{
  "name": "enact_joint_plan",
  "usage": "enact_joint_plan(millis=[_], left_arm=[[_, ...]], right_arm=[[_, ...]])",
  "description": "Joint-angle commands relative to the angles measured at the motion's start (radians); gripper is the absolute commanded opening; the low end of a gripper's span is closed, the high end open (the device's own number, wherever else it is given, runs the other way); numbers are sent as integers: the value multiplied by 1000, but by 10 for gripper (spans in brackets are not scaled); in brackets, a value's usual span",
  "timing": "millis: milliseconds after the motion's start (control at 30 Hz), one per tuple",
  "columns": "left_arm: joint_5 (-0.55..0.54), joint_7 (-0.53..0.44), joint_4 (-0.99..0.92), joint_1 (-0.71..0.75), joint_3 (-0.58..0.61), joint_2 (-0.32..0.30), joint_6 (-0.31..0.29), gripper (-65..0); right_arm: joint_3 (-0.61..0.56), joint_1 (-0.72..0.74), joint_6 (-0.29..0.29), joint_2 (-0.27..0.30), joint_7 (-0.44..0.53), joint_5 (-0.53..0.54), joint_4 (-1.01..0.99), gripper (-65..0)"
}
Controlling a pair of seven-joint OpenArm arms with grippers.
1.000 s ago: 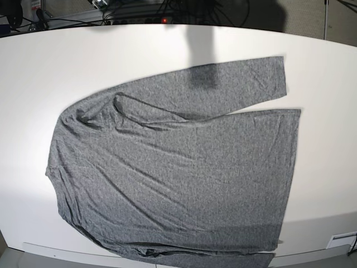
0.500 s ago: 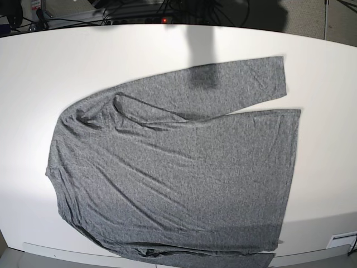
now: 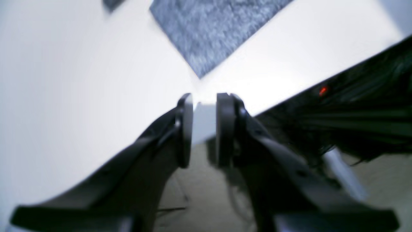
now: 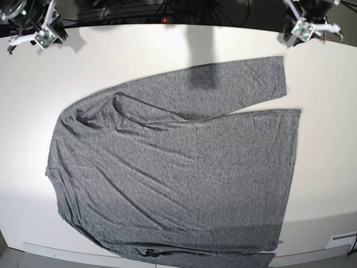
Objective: Fold the T-shirt properly
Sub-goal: 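Move the left gripper to the shirt's shoulder edge and grasp it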
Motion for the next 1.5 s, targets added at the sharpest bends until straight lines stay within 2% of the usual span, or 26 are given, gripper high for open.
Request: enact_joint_plan(millis=[0,67,133,233,300,600,800,900,967,1067,1233,1333,1467], left_arm=[[13,-9,17,-7,32,-19,5,-479],[80,13,16,-46,113,-59,5,-407],[152,32,15,-87,189,-92,5,-352],[240,49,10,-143,263,-114,5,-339],[257,47,-6,-180,290,-117,5,-339],[257,47,-233,-304,321,-130,5,-339],[257,58,-324,-327,410,-220,5,-339],[257,123,-350,-331,457,-239,5,-342],[257,131,-357,-330,476,-246,5,-347],[257,141,-365,-330,476,-246,5,-425],[256,213,-365,-330,476,-246,5,-644],[248,227,-365,-326,476,-246,5,-650],[172,264,-364,-320,476,-248,5,-650]], right_arm=[[10,8,6,23,8,2,13,-562],[10,36,14,49,-6,2,13,-557],[10,57,14,68,-15,2,13,-503],[10,75,14,85,-14,2,13,-386],[10,80,13,89,-14,2,13,-346],[10,79,11,86,-15,2,13,-346],[10,79,11,86,-16,2,13,-346],[10,79,11,86,-23,2,13,-346],[10,79,11,86,-22,2,13,-346],[10,79,11,87,-22,2,13,-346],[11,82,10,87,-19,3,13,-346],[11,82,11,87,24,3,13,-346],[11,85,10,86,84,2,13,-346]])
